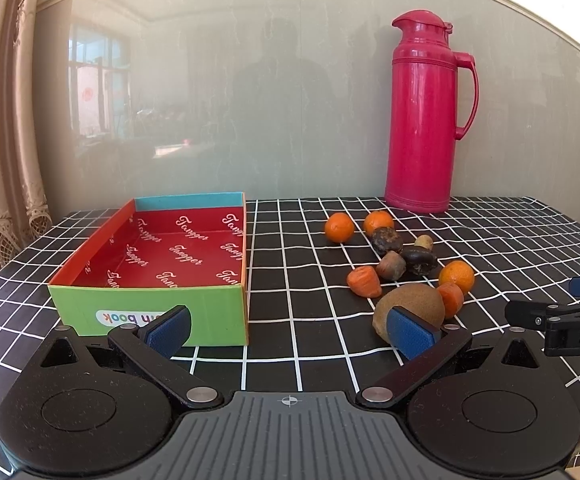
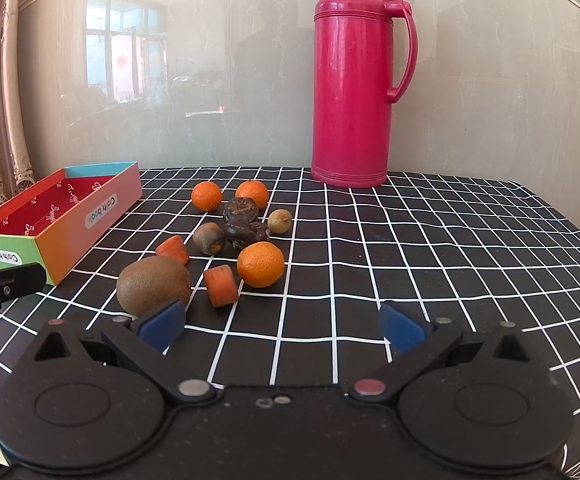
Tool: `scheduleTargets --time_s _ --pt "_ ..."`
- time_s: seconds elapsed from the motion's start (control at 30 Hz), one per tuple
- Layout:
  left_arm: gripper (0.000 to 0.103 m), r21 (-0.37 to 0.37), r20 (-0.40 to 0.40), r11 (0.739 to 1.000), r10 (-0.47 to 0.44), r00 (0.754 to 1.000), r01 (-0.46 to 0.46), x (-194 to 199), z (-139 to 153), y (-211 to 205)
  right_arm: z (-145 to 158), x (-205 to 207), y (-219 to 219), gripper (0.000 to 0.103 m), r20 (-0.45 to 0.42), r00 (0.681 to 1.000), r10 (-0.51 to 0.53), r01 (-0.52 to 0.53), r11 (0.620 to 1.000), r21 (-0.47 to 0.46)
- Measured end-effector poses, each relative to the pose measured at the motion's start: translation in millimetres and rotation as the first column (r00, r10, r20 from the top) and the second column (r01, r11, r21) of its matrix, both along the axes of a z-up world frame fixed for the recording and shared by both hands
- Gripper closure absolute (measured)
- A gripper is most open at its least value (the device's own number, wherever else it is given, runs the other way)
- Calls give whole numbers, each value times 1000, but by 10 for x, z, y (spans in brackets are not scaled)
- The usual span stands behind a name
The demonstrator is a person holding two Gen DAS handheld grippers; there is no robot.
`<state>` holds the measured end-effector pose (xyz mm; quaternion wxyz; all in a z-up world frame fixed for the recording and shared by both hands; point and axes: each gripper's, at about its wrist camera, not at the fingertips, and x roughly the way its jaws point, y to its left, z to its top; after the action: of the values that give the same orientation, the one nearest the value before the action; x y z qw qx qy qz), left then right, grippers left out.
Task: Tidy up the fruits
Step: 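Grasp the brown kiwi with the left tool and lift it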
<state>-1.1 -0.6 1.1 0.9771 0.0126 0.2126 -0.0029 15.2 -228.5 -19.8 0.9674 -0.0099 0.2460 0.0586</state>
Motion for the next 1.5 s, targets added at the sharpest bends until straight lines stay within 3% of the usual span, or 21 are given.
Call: scheduleTargets --time_s 0.47,0.67,1.07,1.1,1.13,1.17,1.5 --pt "0 -24 -23 998 -65 998 64 194 -24 -214 29 34 -130 0 9 997 -74 74 997 -1" --pt "0 37 -65 996 -79 995 82 352 -123 -466 44 80 -276 0 6 991 -137 137 991 7" --pt "1 7 -154 988 -151 976 154 714 -313 -784 22 152 -636 0 -16 967 -254 254 966 46" --pt "5 6 -167 988 -152 974 155 737 -327 -790 18 155 -652 0 -19 966 -257 258 965 47" --pt "30 5 -182 988 -153 971 157 764 -341 -796 15 160 -669 0 -21 965 -262 263 964 47" --pt "39 -23 -200 984 -180 963 179 798 -361 -788 18 165 -684 0 -22 963 -268 269 962 48" --pt "43 -44 -191 984 -179 965 174 780 -322 -728 21 223 -699 0 -26 958 -287 288 955 69"
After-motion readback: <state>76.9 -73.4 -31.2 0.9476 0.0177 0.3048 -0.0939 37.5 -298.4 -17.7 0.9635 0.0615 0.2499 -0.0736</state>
